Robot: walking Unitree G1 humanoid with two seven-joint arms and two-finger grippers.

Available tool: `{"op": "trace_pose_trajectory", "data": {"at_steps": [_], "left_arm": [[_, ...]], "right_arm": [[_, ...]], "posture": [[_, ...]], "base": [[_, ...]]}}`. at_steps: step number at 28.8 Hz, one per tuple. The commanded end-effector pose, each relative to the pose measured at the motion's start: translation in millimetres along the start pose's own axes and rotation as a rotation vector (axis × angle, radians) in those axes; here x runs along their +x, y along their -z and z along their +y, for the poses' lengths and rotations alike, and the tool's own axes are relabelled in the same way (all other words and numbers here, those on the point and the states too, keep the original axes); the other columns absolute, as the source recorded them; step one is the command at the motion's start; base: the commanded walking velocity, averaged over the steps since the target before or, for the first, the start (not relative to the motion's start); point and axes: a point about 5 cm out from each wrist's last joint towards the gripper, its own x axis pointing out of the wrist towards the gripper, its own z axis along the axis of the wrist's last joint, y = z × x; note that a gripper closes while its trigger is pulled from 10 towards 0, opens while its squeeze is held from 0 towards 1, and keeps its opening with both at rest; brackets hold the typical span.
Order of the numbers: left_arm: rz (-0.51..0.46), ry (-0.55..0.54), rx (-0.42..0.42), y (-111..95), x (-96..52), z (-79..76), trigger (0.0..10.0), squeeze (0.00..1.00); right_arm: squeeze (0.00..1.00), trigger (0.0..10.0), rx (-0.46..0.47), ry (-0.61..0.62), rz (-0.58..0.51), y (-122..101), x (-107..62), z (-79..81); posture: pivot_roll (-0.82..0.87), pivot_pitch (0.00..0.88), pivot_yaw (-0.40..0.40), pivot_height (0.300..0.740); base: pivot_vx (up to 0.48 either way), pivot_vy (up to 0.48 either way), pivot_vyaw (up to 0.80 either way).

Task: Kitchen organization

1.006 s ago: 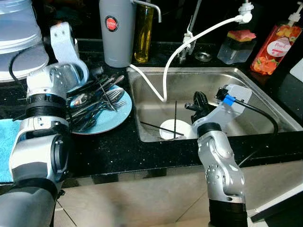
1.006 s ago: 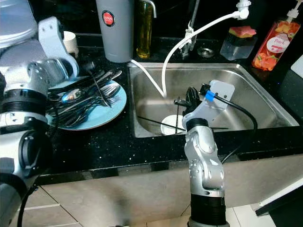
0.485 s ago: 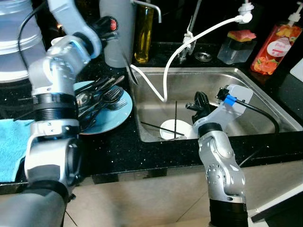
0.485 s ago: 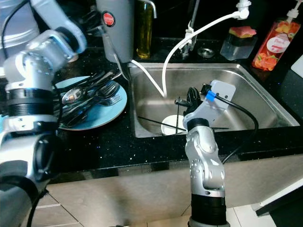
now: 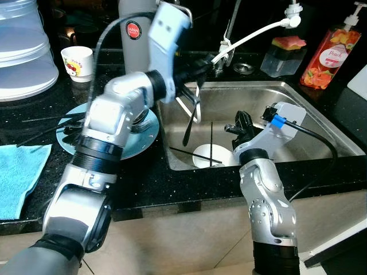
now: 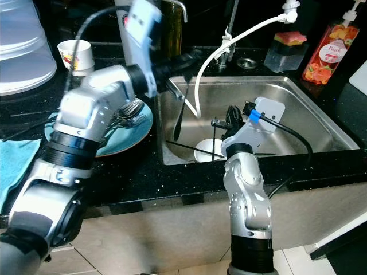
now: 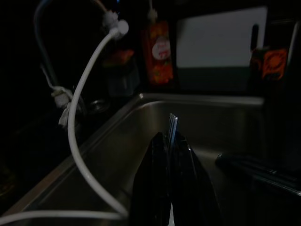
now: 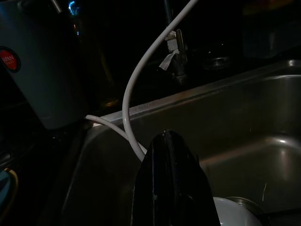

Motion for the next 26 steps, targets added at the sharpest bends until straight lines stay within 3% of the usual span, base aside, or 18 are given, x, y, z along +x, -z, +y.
{"op": "trace_pose_trajectory", "data": {"at_steps": [1, 3, 4, 5, 16, 17, 20, 22, 24, 26], "left_arm": [[0.031, 0.007, 0.027, 9, 3.5, -3.9, 10.0, 0.00], [0.062, -0.006, 0.068, 15, 5.5, -4.9, 10.0, 0.04], [0.075, -0.020, 0.088, 19, 6.8, -5.0, 10.0, 0.90], [0.081, -0.032, 0.105, 21, 7.7, -4.7, 10.0, 1.00], [-0.014, -0.045, 0.067, 9, 6.5, -4.2, 10.0, 1.00], [-0.008, -0.052, 0.071, 6, 2.4, -2.9, 10.0, 0.00], [0.051, -0.076, 0.126, 4, -3.5, -0.8, 10.0, 0.00], [0.176, -0.108, 0.184, 8, -10.1, 1.4, 10.0, 0.00], [0.265, -0.129, 0.160, 9, -19.0, 3.7, 10.0, 0.00], [0.279, -0.108, 0.155, 3, -29.8, 4.0, 10.0, 0.00]], "right_arm": [[0.00, 10.0, 0.005, 0.007, -0.025, -4, -2.8, -0.5], [0.00, 10.0, 0.004, 0.007, -0.025, -4, -3.0, -0.4], [0.00, 10.0, 0.003, 0.007, -0.026, -4, -3.1, -0.9], [0.00, 10.0, 0.002, 0.008, -0.027, -4, -3.1, -1.3], [0.00, 10.0, 0.003, 0.005, -0.025, -4, -3.3, -1.0], [0.00, 10.0, 0.002, 0.005, -0.025, -4, -3.3, -1.0], [0.00, 10.0, 0.002, 0.004, -0.025, -4, -3.4, -0.8], [0.00, 10.0, 0.003, 0.002, -0.024, -4, -3.6, -0.5], [0.00, 10.0, 0.003, 0.000, -0.023, -4, -3.6, -0.1], [0.00, 10.0, 0.004, -0.002, -0.022, -4, -3.5, 0.1]], "posture": [[0.24, 0.024, -0.034, 0.740], [0.24, 0.025, -0.034, 0.740], [0.24, 0.025, -0.033, 0.740], [0.24, 0.026, -0.034, 0.740], [0.24, 0.023, -0.037, 0.740], [0.24, 0.023, -0.037, 0.740], [0.25, 0.022, -0.037, 0.740], [0.25, 0.021, -0.039, 0.740], [0.25, 0.021, -0.041, 0.740], [0.26, 0.022, -0.043, 0.740]], "base": [[0.000, 0.000, 0.00], [0.000, 0.000, 0.00], [0.000, 0.000, 0.00], [0.000, 0.000, 0.00], [0.000, 0.000, 0.00], [0.000, 0.000, 0.00], [0.000, 0.000, 0.00], [0.000, 0.000, 0.00], [0.000, 0.000, 0.00], [0.000, 0.000, 0.00]]}}
